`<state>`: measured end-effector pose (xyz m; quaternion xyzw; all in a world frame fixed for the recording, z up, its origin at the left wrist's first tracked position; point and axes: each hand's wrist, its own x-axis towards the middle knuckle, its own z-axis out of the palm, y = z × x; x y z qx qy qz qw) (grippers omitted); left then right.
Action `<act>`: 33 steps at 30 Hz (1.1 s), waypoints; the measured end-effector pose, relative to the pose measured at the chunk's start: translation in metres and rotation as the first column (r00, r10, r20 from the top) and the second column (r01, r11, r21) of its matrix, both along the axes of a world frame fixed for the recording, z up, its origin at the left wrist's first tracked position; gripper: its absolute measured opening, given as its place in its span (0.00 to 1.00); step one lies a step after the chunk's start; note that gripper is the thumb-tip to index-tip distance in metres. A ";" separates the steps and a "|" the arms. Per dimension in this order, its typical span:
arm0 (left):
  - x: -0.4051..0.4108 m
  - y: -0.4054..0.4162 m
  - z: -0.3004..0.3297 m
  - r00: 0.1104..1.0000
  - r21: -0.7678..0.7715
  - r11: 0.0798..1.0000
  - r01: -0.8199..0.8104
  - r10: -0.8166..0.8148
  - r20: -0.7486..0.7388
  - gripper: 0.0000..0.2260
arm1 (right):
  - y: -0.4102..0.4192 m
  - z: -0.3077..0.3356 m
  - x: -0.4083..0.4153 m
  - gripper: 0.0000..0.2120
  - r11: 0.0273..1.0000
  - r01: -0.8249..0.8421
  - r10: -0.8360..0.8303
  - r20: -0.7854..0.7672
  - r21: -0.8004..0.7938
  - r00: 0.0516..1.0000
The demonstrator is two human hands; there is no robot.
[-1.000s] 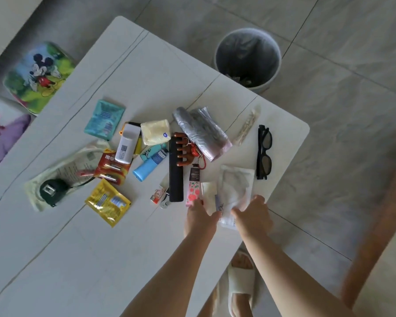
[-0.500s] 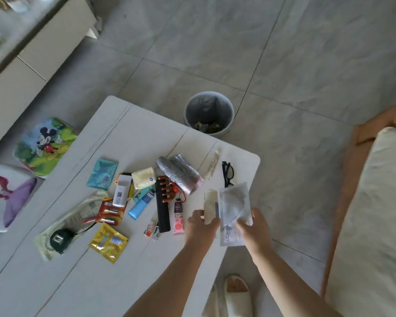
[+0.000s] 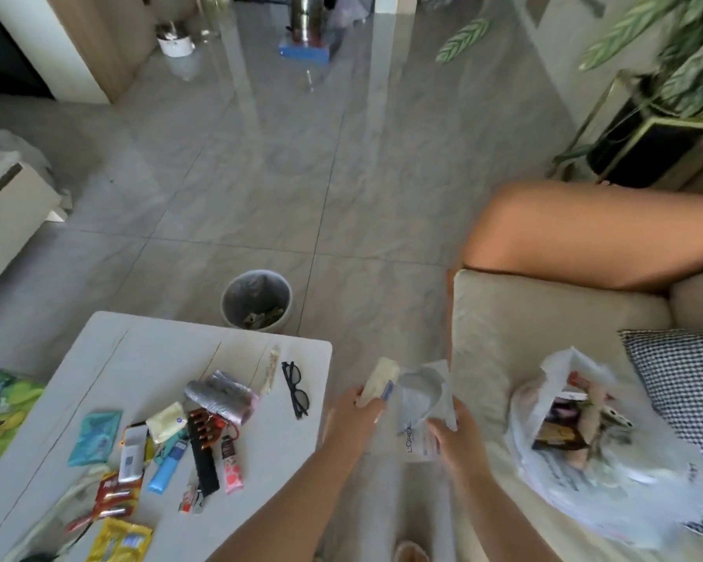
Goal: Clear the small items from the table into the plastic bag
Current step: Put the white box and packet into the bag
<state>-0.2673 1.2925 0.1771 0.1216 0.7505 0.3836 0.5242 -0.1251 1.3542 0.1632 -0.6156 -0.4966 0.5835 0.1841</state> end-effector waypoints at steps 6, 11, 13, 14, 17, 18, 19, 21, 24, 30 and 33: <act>0.084 0.056 0.037 0.992 0.046 0.991 0.128 -0.129 0.010 0.08 | 0.030 0.044 0.092 0.18 0.966 0.253 -0.256 -0.071 -0.044 0.964; 0.158 0.103 0.036 0.969 0.033 0.968 0.249 -0.249 -0.003 0.08 | 0.063 0.035 0.173 0.25 0.880 0.445 -0.451 0.004 -0.168 0.893; 0.188 0.123 0.028 0.959 0.017 0.959 0.282 -0.282 0.026 0.08 | 0.079 0.028 0.204 0.21 0.843 0.496 -0.501 0.031 -0.208 0.865; 0.202 0.133 0.024 0.953 0.002 0.954 0.300 -0.300 0.038 0.10 | 0.088 0.025 0.217 0.19 0.829 0.511 -0.517 0.039 -0.227 0.855; 0.240 0.160 0.015 0.941 -0.043 0.941 0.336 -0.333 0.060 0.15 | 0.115 0.004 0.250 0.17 0.831 0.503 -0.499 0.083 -0.238 0.863; 0.251 0.169 0.010 0.940 -0.056 0.939 0.338 -0.335 0.062 0.17 | 0.124 -0.002 0.258 0.18 0.837 0.492 -0.482 0.103 -0.241 0.870; 0.261 0.177 0.003 0.940 -0.065 0.938 0.340 -0.336 0.057 0.19 | 0.132 -0.010 0.265 0.19 0.840 0.485 -0.469 0.121 -0.243 0.875; 0.278 0.192 -0.015 0.937 -0.074 0.934 0.350 -0.349 0.026 0.21 | 0.146 -0.022 0.277 0.24 0.849 0.468 -0.442 0.155 -0.246 0.883; 0.296 0.213 -0.038 0.897 -0.100 0.900 0.424 -0.432 -0.092 0.22 | 0.165 -0.040 0.291 0.29 0.893 0.401 -0.363 0.199 -0.205 0.910; 0.319 0.232 -0.077 0.820 -0.132 0.849 0.512 -0.529 -0.217 0.20 | 0.176 -0.073 0.299 0.30 0.954 0.261 -0.204 0.318 -0.147 0.926; 0.320 0.225 -0.101 0.802 -0.204 0.821 0.532 -0.567 -0.187 0.16 | 0.169 -0.072 0.298 0.26 0.983 0.110 -0.031 0.453 -0.148 0.891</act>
